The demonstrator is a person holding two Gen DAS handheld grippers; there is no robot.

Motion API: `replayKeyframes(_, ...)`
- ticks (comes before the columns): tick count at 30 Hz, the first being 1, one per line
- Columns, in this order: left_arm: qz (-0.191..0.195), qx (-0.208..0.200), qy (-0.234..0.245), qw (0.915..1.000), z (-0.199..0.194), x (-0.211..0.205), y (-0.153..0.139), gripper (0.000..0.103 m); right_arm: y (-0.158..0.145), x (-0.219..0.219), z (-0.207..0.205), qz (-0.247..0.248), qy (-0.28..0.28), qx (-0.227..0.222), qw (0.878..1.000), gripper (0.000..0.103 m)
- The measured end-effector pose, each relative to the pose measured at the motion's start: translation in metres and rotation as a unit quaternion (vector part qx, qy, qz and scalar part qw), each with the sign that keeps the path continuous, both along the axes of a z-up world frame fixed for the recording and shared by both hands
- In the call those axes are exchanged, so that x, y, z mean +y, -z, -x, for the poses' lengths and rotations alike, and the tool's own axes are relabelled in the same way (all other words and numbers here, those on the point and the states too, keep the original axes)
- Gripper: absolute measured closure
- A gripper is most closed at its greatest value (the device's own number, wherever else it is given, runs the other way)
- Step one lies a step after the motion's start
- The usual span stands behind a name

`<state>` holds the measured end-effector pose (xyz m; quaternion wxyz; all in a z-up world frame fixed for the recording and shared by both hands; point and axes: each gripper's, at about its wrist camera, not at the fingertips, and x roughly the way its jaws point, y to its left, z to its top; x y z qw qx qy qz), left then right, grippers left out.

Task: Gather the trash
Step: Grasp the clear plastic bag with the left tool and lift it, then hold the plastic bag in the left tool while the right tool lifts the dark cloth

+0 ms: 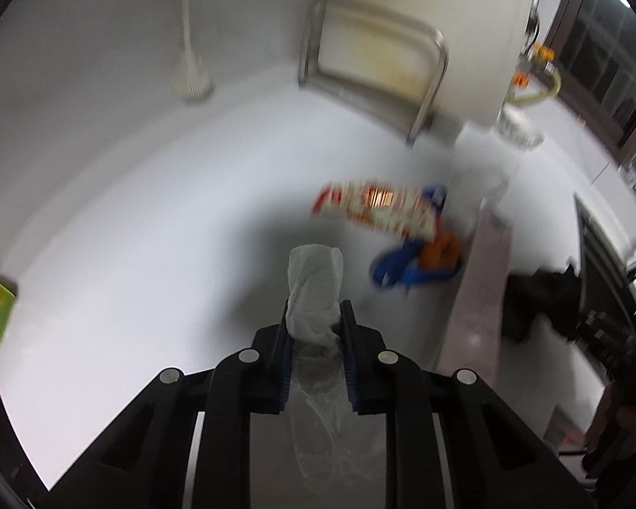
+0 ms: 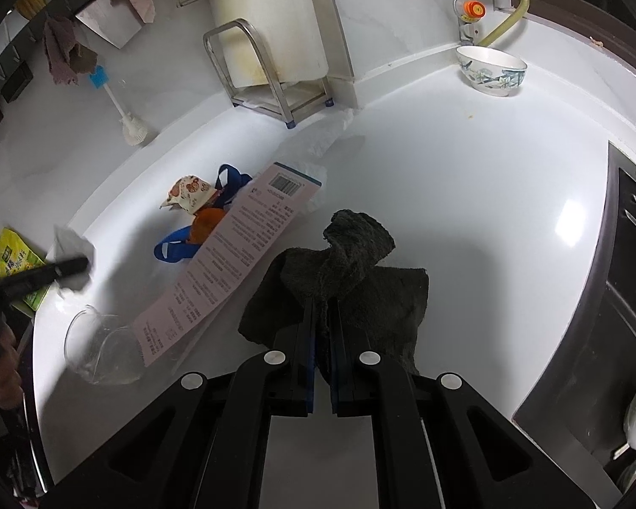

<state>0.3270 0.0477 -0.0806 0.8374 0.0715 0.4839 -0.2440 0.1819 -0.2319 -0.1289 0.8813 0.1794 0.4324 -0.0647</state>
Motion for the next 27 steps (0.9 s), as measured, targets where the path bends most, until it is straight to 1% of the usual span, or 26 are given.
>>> replayKeyframes(4, 0.016, -0.039, -0.008, 0.9991, 0.003, 0.0, -0.035, 0.083, -0.008, 0.001, 0.006, 0.0, -0.001, -0.01, 1.0, 0.098)
replayKeyframes(7, 0.016, -0.059, -0.012, 0.998, 0.012, -0.001, -0.049, 0.083, -0.015, 0.001, 0.012, -0.001, -0.002, -0.019, 1.0, 0.098)
replayKeyframes(9, 0.015, -0.065, -0.013, 0.9977, 0.017, -0.003, -0.054, 0.083, -0.017, 0.001, 0.015, 0.0, -0.005, -0.022, 1.0, 0.1)
replayKeyframes(14, 0.015, -0.059, -0.017, 0.998, 0.032, -0.007, -0.054, 0.083, -0.014, -0.001, 0.022, -0.01, -0.018, -0.024, 0.999, 0.101)
replayKeyframes(16, 0.014, -0.055, -0.019, 0.9982, 0.04, -0.008, -0.052, 0.083, -0.009, -0.004, 0.023, -0.032, -0.025, -0.019, 0.999, 0.101)
replayKeyframes(18, 0.012, -0.052, -0.02, 0.9984, 0.047, -0.009, -0.051, 0.083, -0.005, -0.007, 0.024, -0.039, -0.023, -0.02, 0.999, 0.101)
replayKeyframes(22, 0.005, -0.055, -0.026, 0.9981, 0.06, -0.012, -0.048, 0.083, 0.004, -0.011, 0.022, -0.042, -0.024, -0.009, 0.999, 0.1)
replayKeyframes(23, 0.003, -0.056, -0.027, 0.998, 0.063, -0.013, -0.047, 0.083, 0.006, -0.012, 0.022, -0.039, -0.026, -0.008, 0.999, 0.099)
replayKeyframes(25, -0.003, -0.059, -0.028, 0.9979, 0.069, -0.015, -0.044, 0.083, 0.009, -0.012, 0.02, -0.035, -0.03, -0.003, 0.999, 0.092)
replayKeyframes(26, -0.005, -0.06, -0.028, 0.9978, 0.071, -0.016, -0.043, 0.083, 0.011, -0.012, 0.019, -0.034, -0.031, 0.0, 0.999, 0.082)
replayKeyframes(27, -0.007, -0.06, -0.028, 0.9978, 0.074, -0.018, -0.04, 0.083, 0.013, -0.013, 0.018, -0.034, -0.032, 0.004, 0.999, 0.068)
